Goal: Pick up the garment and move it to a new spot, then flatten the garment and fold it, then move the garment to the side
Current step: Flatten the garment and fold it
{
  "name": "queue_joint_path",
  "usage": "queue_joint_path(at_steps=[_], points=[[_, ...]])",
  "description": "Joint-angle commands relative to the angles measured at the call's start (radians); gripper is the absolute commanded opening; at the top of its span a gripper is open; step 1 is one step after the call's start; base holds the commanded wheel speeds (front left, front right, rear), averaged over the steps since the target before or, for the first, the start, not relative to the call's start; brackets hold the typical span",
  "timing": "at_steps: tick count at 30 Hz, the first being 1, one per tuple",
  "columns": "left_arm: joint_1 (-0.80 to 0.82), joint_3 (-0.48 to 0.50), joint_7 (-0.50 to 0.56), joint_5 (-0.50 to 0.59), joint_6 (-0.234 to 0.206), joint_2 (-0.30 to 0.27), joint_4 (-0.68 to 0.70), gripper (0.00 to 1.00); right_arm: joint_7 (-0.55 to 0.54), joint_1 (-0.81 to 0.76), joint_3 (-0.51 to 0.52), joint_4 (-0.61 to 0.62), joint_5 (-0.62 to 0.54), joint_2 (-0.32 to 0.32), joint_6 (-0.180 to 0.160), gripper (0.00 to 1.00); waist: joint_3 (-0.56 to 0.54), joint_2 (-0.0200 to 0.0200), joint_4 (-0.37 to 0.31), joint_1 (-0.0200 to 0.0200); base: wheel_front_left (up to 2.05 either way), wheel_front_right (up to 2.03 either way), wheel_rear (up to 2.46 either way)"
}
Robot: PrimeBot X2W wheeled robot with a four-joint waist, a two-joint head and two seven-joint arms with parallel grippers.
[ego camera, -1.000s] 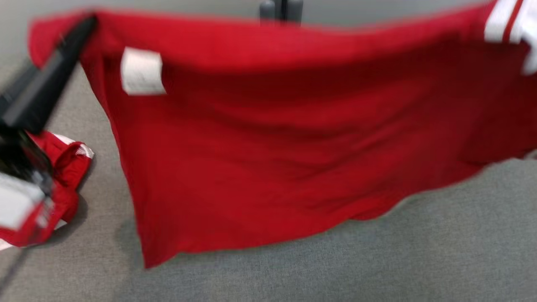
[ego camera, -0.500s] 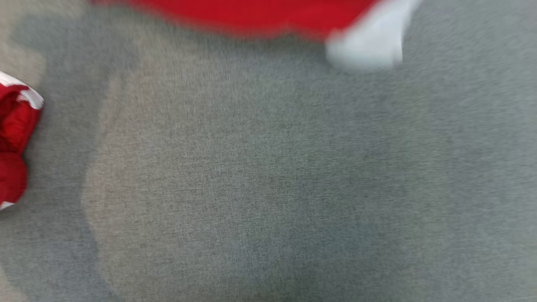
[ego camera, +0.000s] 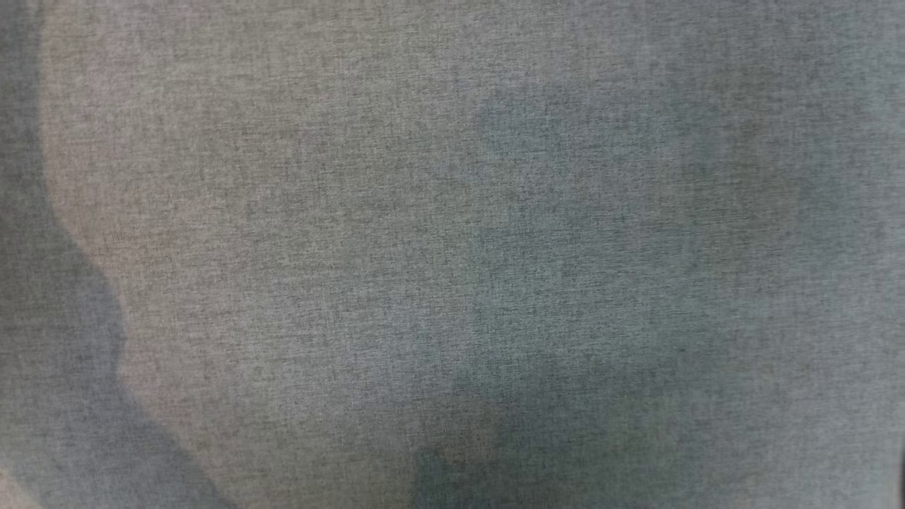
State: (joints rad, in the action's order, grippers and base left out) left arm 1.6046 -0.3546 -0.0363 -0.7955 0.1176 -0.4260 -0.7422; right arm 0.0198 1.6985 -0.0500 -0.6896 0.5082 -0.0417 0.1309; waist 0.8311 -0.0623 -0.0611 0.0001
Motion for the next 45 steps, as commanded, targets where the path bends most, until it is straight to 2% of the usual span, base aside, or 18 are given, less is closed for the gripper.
queue_joint_path(at_steps=[1, 3, 7, 13, 17, 20, 21, 23, 25, 27, 28, 31, 34, 37, 45], points=[[-0.040, -0.006, -0.013, -0.025, 0.008, -0.006, -0.021, 0.00, 0.032, -0.055, -0.015, 0.005, 0.028, -0.013, 0.000, 0.00, -0.009, 0.0001, -0.007, -0.0001, 0.00, 0.00, 0.00], [-0.107, -0.018, -0.028, -0.061, 0.012, -0.011, -0.033, 0.00, 0.060, -0.165, -0.047, 0.016, 0.041, -0.010, 0.000, 0.00, -0.021, 0.0001, -0.011, -0.0001, 0.00, 0.00, 0.00], [-0.306, -0.093, -0.027, -0.165, 0.014, -0.053, 0.065, 0.00, 0.089, -0.405, -0.094, 0.102, 0.082, -0.039, 0.000, 0.00, -0.070, 0.0001, -0.016, -0.0001, 0.00, 0.00, 0.00], [-0.671, -0.167, -0.066, -0.330, 0.014, -0.132, 0.271, 0.00, 0.092, -0.829, -0.129, 0.328, 0.178, -0.116, 0.000, 0.00, -0.234, 0.0001, -0.014, -0.0001, 0.00, 0.00, 0.00], [-0.913, -0.214, -0.106, -0.358, 0.012, -0.159, 0.380, 0.00, 0.070, -1.111, -0.106, 0.479, 0.219, -0.155, 0.000, 0.00, -0.356, 0.0001, -0.006, -0.0001, 0.00, 0.00, 0.00], [-1.093, -0.246, -0.145, -0.352, -0.034, -0.164, 0.470, 0.00, 0.041, -1.313, -0.089, 0.584, 0.235, -0.166, 0.000, 0.00, -0.432, 0.0001, -0.007, -0.0001, 0.00, 0.00, 0.00], [-1.093, -0.246, -0.145, -0.352, -0.034, -0.164, 0.470, 0.00, 0.041, -1.313, -0.089, 0.584, 0.235, -0.166, 0.000, 0.00, -0.432, 0.0001, -0.007, -0.0001, 0.00, 0.00, 0.00], [-1.210, -0.256, -0.169, -0.363, -0.074, -0.164, 0.535, 0.00, 0.019, -1.441, -0.074, 0.645, 0.242, -0.167, 0.000, 0.00, -0.478, 0.0001, -0.009, -0.0001, 0.00, 0.00, 0.00], [-1.324, -0.256, -0.187, -0.400, -0.099, -0.144, 0.609, 0.00, 0.004, -1.567, -0.060, 0.710, 0.238, -0.169, 0.000, 0.00, -0.514, 0.0001, -0.008, -0.0001, 0.00, 0.00, 0.00], [-1.438, -0.247, -0.200, -0.438, -0.125, -0.140, 0.673, 0.00, -0.006, -1.688, -0.034, 0.764, 0.249, -0.147, 0.000, 0.00, -0.534, 0.0001, -0.007, -0.0001, 0.00, 0.00, 0.00], [-1.538, -0.231, -0.211, -0.466, -0.151, -0.139, 0.722, 0.00, -0.014, -1.798, -0.014, 0.804, 0.246, -0.127, 0.000, 0.00, -0.549, 0.0001, -0.008, -0.0001, 0.00, 0.00, 0.00], [-1.667, -0.194, -0.222, -0.490, -0.181, -0.124, 0.807, 0.00, -0.022, -1.938, 0.012, 0.846, 0.238, -0.104, 0.000, 0.00, -0.562, 0.0001, -0.009, -0.0001, 0.00, 0.00, 0.00], [-1.756, -0.195, -0.227, -0.476, -0.207, -0.115, 0.880, 0.00, -0.010, -2.033, 0.048, 0.881, 0.251, -0.075, 0.000, 0.00, -0.568, 0.0001, 0.001, -0.0001, 0.00, 0.00, 0.00], [-1.800, -0.192, -0.227, -0.486, -0.217, -0.111, 0.937, 0.00, -0.018, -2.057, 0.051, 0.897, 0.238, -0.071, 0.000, 0.00, -0.563, 0.0001, -0.005, -0.0001, 0.00, 0.00, 0.00], [-1.732, -0.176, -0.160, -0.469, -0.277, -0.163, 1.001, 0.00, -0.053, -1.913, 0.030, 0.913, 0.188, -0.073, 0.000, 0.00, -0.540, 0.0001, -0.009, -0.0001, 0.00, 0.00, 0.00]])
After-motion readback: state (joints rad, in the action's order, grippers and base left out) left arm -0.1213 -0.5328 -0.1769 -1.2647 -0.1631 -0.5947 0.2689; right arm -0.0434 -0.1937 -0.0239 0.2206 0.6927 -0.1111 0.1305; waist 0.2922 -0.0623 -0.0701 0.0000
